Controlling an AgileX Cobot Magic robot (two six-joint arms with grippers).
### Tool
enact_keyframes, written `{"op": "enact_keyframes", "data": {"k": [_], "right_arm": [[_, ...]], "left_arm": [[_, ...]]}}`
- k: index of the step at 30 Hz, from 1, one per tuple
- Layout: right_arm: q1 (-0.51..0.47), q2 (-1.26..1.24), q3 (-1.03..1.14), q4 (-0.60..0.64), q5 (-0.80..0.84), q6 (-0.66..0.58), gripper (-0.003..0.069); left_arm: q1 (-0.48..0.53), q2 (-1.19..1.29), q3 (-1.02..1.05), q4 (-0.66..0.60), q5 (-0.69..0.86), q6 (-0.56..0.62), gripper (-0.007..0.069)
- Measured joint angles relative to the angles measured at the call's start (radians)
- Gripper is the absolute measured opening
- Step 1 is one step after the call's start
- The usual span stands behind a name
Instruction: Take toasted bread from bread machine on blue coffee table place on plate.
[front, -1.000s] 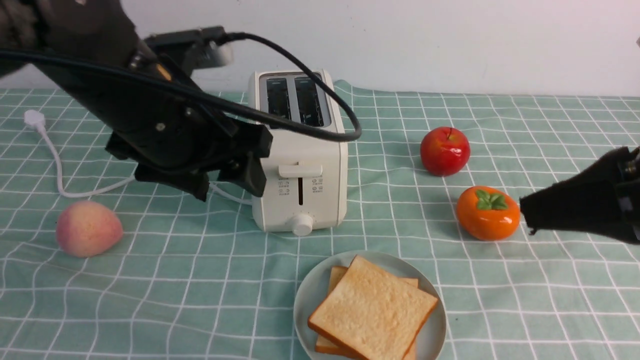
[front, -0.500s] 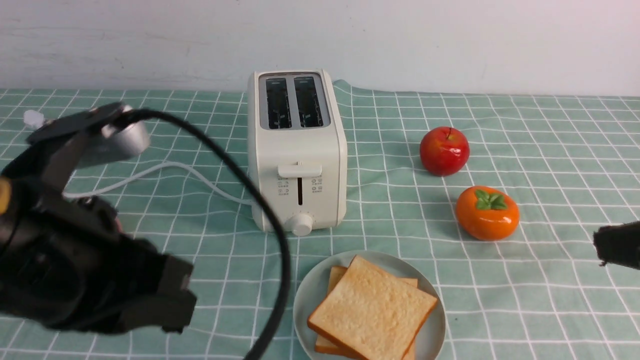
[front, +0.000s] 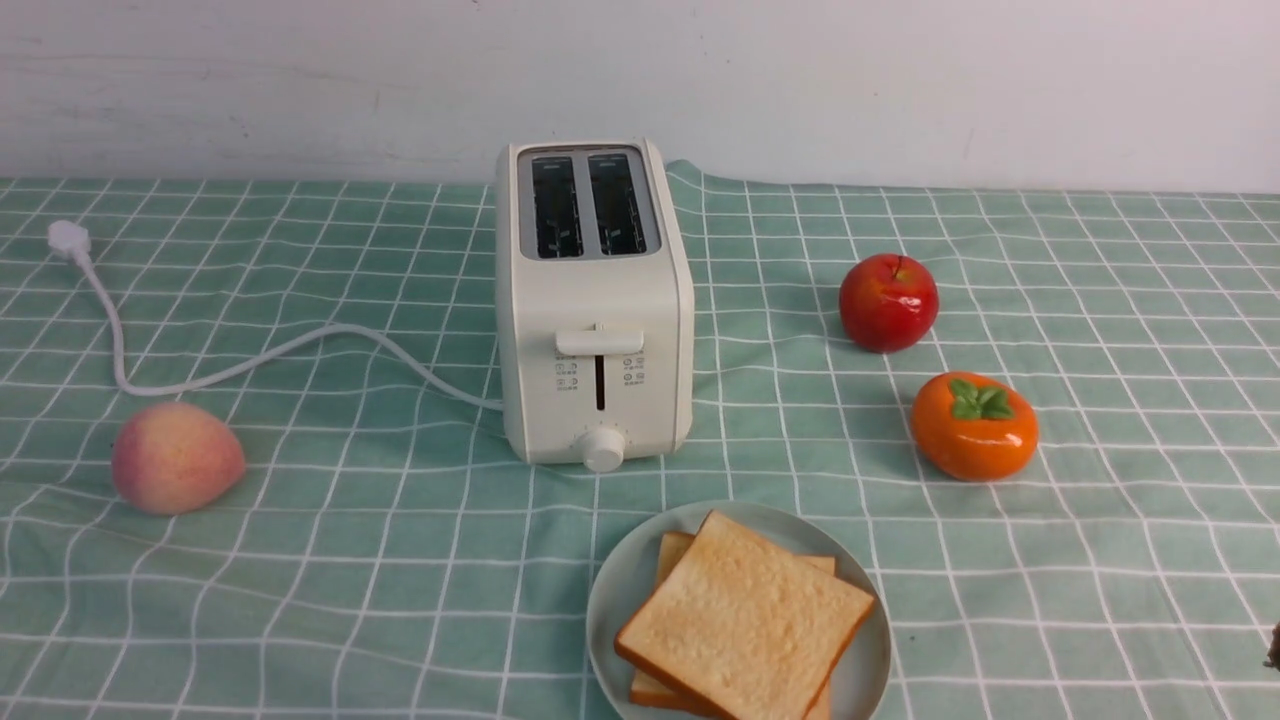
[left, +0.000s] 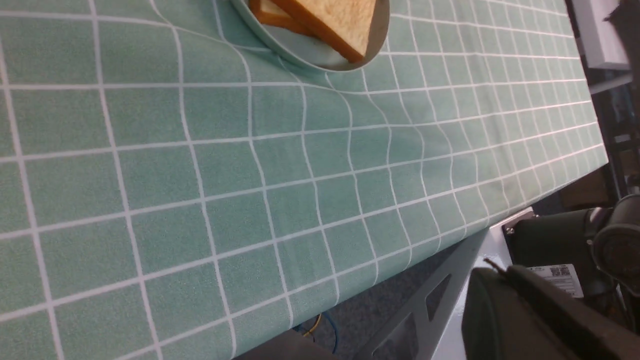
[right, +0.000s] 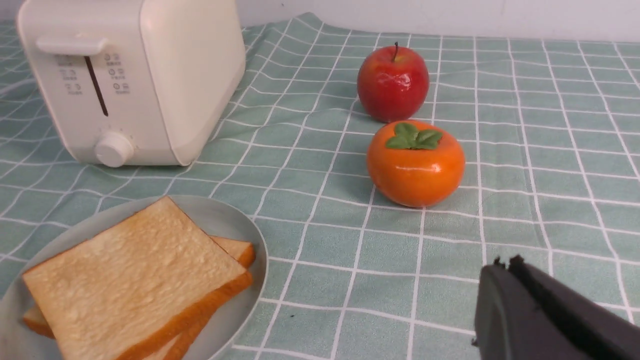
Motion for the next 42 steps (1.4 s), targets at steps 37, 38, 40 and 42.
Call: {"op": "enact_keyframes", "data": {"k": [37, 38, 40, 42], "right_arm": [[0.013, -0.008, 0.112, 0.003, 0.004, -0.001, 0.0005], [0.013, -0.010, 0.112, 0.003, 0.005, -0.001, 0.0005], [0.013, -0.010, 0.112, 0.003, 0.012, -0.001, 0.0009], [0.013, -0.010, 0.112, 0.003, 0.013, -0.001, 0.0010]], "left_arm": [[0.348, -0.389, 0.601, 0.668, -0.637, -0.037, -0.0014], [0.362, -0.389, 0.611, 0.668, -0.627, -0.038, -0.0014], [0.365, -0.389, 0.615, 0.668, -0.627, -0.038, -0.0014], [0.365, -0.389, 0.615, 0.668, -0.628, -0.038, -0.0014]]}}
